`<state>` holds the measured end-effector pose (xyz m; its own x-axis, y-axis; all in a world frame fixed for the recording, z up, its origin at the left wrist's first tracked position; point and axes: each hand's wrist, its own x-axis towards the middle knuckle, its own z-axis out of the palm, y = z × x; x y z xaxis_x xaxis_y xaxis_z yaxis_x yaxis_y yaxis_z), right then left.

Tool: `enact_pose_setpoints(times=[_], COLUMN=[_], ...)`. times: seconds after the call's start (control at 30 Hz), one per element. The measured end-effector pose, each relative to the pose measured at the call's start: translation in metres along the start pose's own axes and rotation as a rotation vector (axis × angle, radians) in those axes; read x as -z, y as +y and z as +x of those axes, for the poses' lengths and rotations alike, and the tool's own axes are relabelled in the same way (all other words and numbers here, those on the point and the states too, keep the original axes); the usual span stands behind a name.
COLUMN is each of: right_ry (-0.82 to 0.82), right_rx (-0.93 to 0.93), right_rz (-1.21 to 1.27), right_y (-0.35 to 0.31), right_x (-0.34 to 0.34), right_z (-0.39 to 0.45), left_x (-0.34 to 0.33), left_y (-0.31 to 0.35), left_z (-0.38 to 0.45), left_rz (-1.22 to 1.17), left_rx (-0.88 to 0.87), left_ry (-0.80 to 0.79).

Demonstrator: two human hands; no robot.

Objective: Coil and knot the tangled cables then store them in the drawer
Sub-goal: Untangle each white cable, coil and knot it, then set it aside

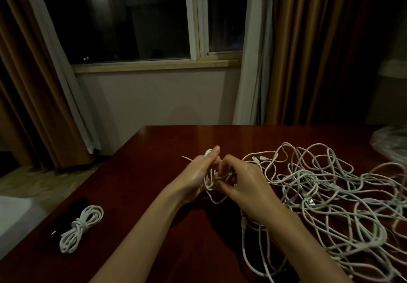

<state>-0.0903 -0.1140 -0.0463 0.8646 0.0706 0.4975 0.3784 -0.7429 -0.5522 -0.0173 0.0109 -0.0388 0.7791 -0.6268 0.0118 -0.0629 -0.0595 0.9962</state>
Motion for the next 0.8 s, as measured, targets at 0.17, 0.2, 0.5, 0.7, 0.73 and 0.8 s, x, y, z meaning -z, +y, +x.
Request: enact_pose_setpoints(times=[0.17, 0.2, 0.5, 0.7, 0.73, 0.8], right_ry=[-0.002, -0.007, -0.024, -0.03, -0.032, -0.025], right_rx=[-0.022, -0.028, -0.053, -0.147, -0.161, -0.194], right_rz=[0.051, 0.056, 0.093, 0.18, 0.19, 0.178], right_y=[0.002, 0.003, 0.004, 0.006, 0.006, 0.007], right_x=[0.001, 0.001, 0.001, 0.006, 0.008, 0.011], right_z=[0.001, 0.002, 0.002, 0.004, 0.004, 0.005], left_x=[-0.004, -0.004, -0.004, -0.003, -0.003, -0.001], left_y=[0.001, 0.0, -0.004, -0.005, -0.005, -0.005], left_z=[0.001, 0.001, 0.004, 0.003, 0.003, 0.004], left_rz=[0.188, 0.204, 0.245, 0.265, 0.273, 0.271], left_rx=[-0.089, -0.102, -0.08, -0.056, -0.053, -0.034], left_ry=[0.145, 0.175, 0.104, 0.13, 0.14, 0.172])
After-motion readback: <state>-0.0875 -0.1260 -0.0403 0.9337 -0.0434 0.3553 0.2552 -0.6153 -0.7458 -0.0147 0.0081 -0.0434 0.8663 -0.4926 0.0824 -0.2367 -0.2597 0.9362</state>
